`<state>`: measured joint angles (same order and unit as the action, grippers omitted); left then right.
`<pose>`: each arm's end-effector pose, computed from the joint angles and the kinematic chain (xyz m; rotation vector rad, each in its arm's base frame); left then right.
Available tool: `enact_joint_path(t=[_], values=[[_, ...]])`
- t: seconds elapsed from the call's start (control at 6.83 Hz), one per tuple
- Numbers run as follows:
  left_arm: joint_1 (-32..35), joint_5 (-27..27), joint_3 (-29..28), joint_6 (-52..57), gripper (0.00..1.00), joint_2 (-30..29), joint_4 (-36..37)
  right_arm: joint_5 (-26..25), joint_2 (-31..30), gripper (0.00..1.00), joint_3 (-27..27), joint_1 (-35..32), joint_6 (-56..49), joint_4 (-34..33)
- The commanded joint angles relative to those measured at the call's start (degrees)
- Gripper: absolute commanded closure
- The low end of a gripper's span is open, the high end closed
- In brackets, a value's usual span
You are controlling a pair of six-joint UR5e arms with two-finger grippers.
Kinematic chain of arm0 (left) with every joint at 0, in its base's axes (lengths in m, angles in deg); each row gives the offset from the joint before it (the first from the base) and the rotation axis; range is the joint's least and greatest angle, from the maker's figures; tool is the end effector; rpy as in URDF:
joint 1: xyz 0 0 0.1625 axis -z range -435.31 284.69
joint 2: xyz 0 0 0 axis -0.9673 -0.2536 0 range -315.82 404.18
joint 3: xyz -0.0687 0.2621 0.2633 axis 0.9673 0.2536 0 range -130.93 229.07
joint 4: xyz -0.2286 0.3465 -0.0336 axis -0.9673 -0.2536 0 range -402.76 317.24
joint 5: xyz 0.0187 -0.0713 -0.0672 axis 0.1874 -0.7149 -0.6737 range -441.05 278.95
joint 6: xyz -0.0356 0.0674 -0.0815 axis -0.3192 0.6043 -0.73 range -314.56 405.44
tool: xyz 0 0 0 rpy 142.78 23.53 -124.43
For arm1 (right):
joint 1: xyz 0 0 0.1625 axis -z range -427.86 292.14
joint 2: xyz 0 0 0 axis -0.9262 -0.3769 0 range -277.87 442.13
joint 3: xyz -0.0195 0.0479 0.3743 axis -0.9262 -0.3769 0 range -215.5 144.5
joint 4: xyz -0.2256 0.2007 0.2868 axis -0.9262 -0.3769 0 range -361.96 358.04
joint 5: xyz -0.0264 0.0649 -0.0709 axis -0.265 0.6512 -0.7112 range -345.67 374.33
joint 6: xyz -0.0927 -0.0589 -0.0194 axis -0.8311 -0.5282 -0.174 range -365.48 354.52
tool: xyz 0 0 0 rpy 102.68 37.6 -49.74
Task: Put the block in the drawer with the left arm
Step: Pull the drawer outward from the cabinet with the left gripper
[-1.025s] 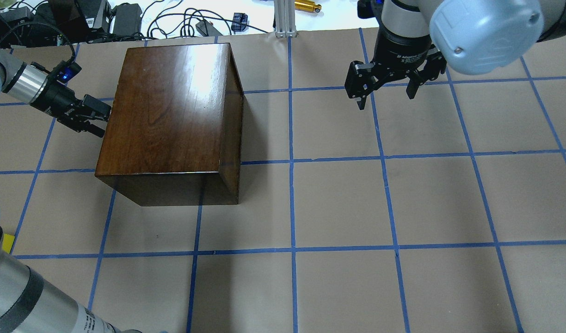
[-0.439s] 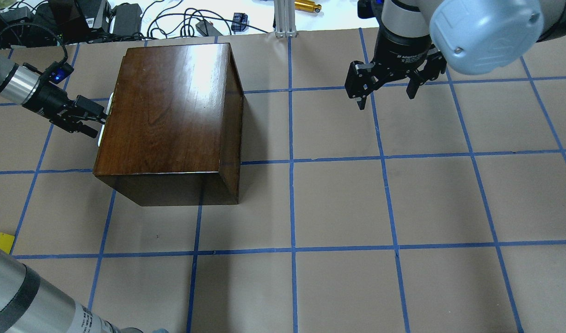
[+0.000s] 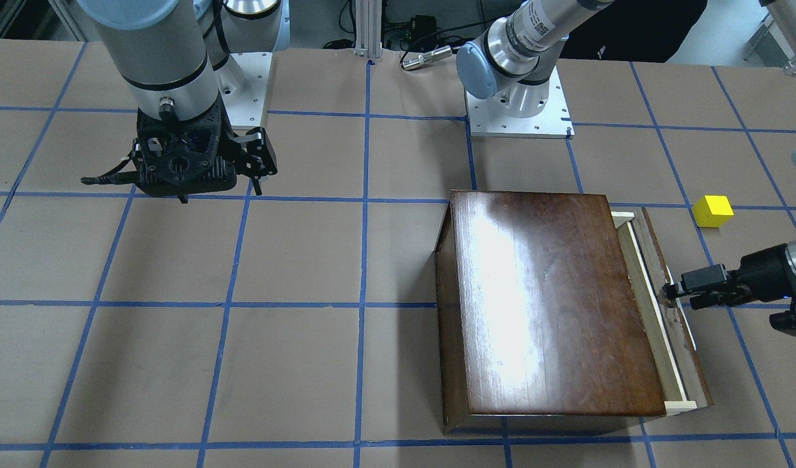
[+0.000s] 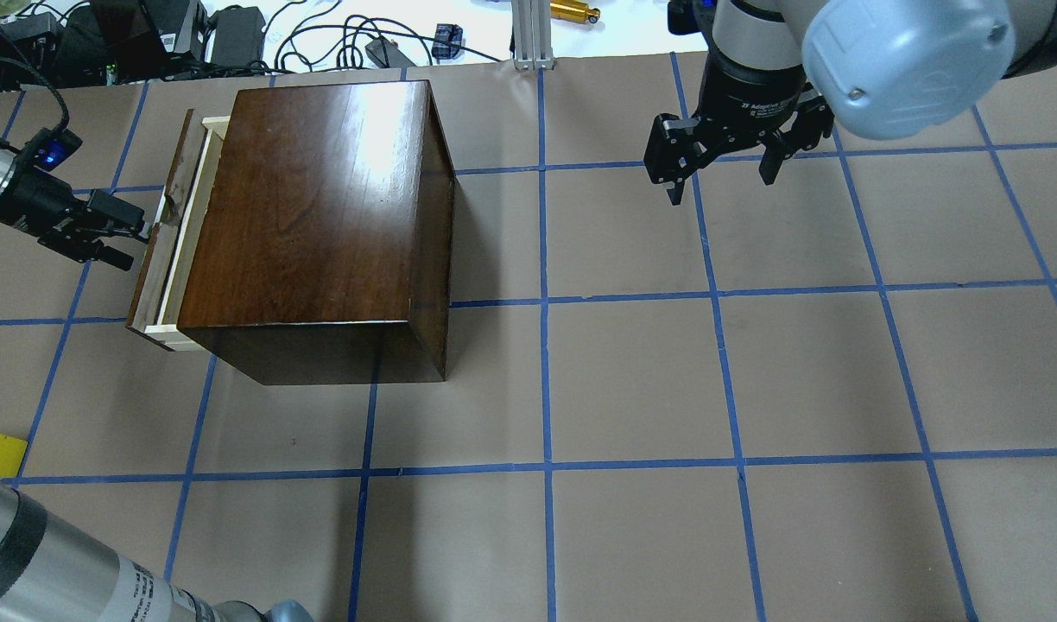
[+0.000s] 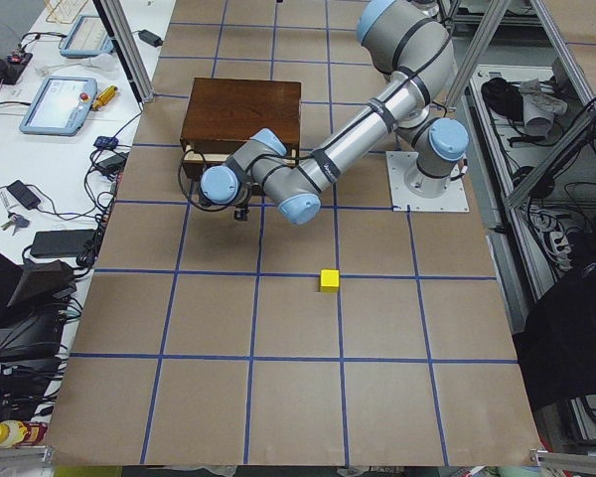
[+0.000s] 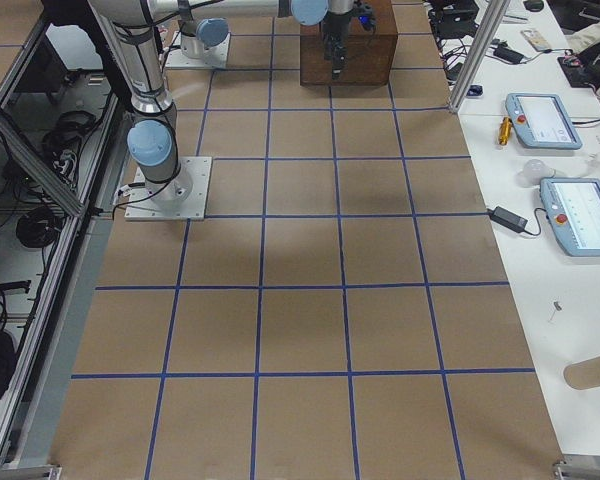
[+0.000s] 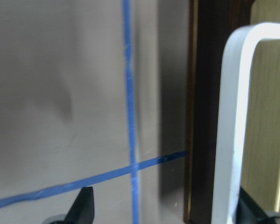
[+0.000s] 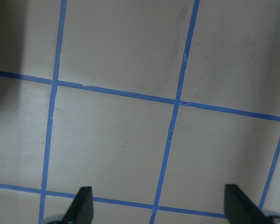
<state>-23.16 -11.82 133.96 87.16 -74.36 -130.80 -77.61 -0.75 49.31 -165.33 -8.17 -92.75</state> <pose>0.2300 -0.5776 0.2038 0.0023 -2.6282 -0.0745 0.1985 -0.5171 0.4107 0.2757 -3.0945 -0.0288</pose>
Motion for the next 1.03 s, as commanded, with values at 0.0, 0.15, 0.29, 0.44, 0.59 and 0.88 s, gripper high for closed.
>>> enact_joint_path(t=[0.0,0.15,0.29,0.44,0.59,0.88], values=[[-3.01,0.55,0.01,0.46,0.00,0.77,0.06,0.09,0.00,0.00,0.00,0.00,0.05,0.00],[-3.19,0.55,0.01,0.46,0.00,0.95,0.06,0.00,0.00,0.00,0.00,0.00,-0.04,0.00],[-3.28,0.55,0.01,0.46,0.00,1.03,0.06,0.00,0.00,0.00,0.00,0.00,-0.04,0.00],[-3.89,1.94,0.01,0.63,0.00,1.04,0.15,0.00,0.00,0.00,0.00,0.00,-0.04,0.00],[-4.16,2.22,0.01,0.64,0.00,1.04,0.32,0.00,0.00,0.00,0.00,0.00,-0.04,0.00],[-4.16,2.22,-0.08,0.55,0.00,1.39,0.33,0.00,0.00,0.00,0.00,0.00,-0.04,0.00]])
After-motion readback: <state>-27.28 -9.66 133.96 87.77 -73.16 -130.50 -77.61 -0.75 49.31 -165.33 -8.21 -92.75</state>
